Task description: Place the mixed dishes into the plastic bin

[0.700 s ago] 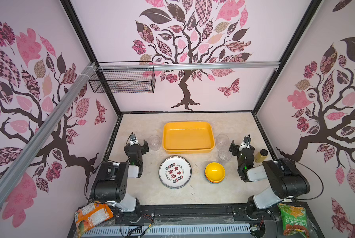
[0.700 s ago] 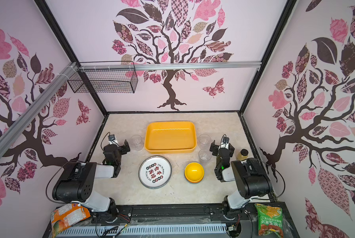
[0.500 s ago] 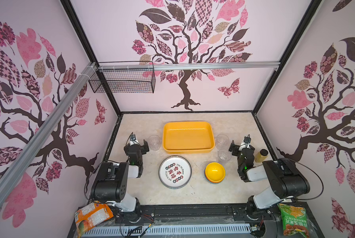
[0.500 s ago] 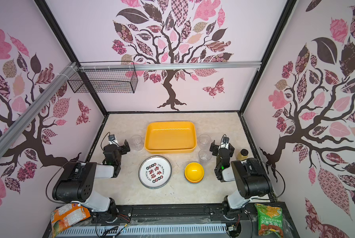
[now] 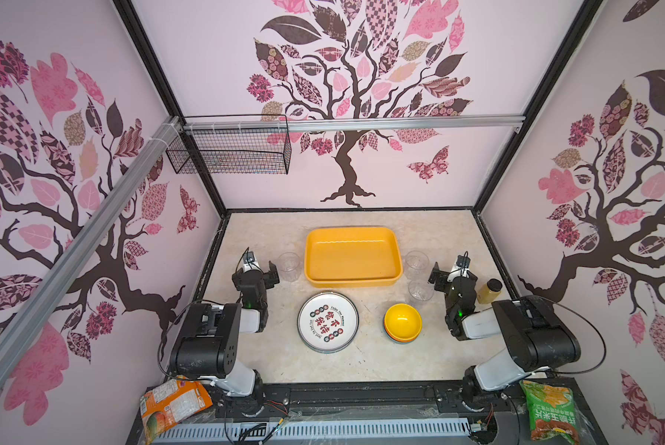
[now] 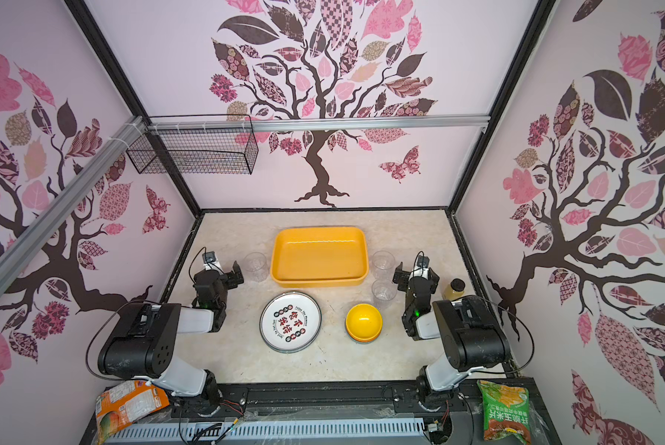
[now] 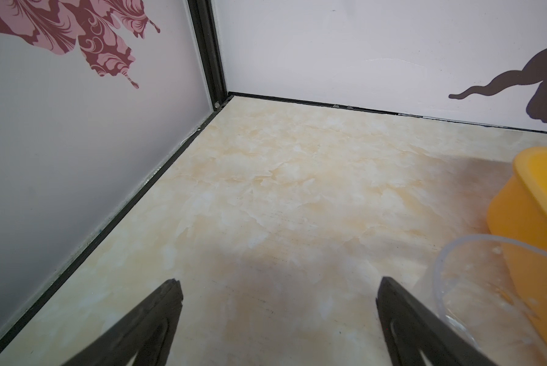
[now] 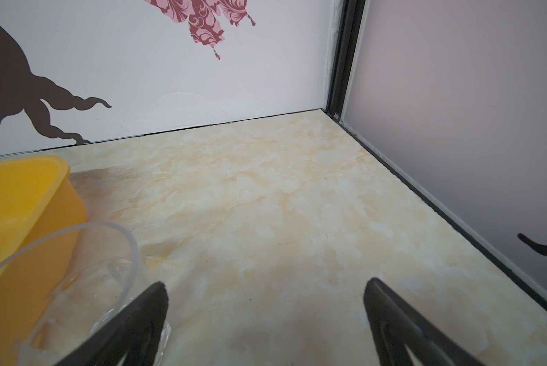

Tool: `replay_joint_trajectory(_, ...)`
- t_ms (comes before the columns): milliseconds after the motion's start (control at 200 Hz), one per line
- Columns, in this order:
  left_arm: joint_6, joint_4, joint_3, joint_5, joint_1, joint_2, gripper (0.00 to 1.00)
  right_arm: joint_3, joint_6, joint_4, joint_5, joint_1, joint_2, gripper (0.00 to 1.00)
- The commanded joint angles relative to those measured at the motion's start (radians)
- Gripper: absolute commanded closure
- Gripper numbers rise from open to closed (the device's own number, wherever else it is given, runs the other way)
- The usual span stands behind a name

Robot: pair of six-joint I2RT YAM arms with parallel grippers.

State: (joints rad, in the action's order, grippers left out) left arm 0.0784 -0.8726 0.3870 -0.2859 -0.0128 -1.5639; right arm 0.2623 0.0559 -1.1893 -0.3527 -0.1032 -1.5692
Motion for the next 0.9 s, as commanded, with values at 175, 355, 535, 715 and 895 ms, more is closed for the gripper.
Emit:
replay_joint_trajectory(175,-0.005,-0.011,-0.011,0.002,0.004,0.009,0.01,0.013,0.007,-0.002,0.003,0.006,0.003,0.01)
replay_joint_trajectory(355,-0.005,-0.010,-0.011,0.002,0.004,0.008,0.02,0.009,0.006,-0.015,-0.013,0.005,0.007,0.00)
replay_joint_trajectory(535,-0.012,0.087,0.009,-0.052,-0.019,0.076,0.02,0.022,-0.024,0.073,0.001,-0.008,0.106,0.00)
replay_joint_trajectory(715,-0.001,0.345,0.119,-0.196,-0.056,0.184,0.01,0.110,0.059,0.374,0.013,-0.009,0.317,0.01)
replay_joint_trajectory(895,0.213,0.694,0.251,-0.366,-0.065,0.323,0.01,0.238,0.222,0.673,0.072,-0.009,0.419,0.00)
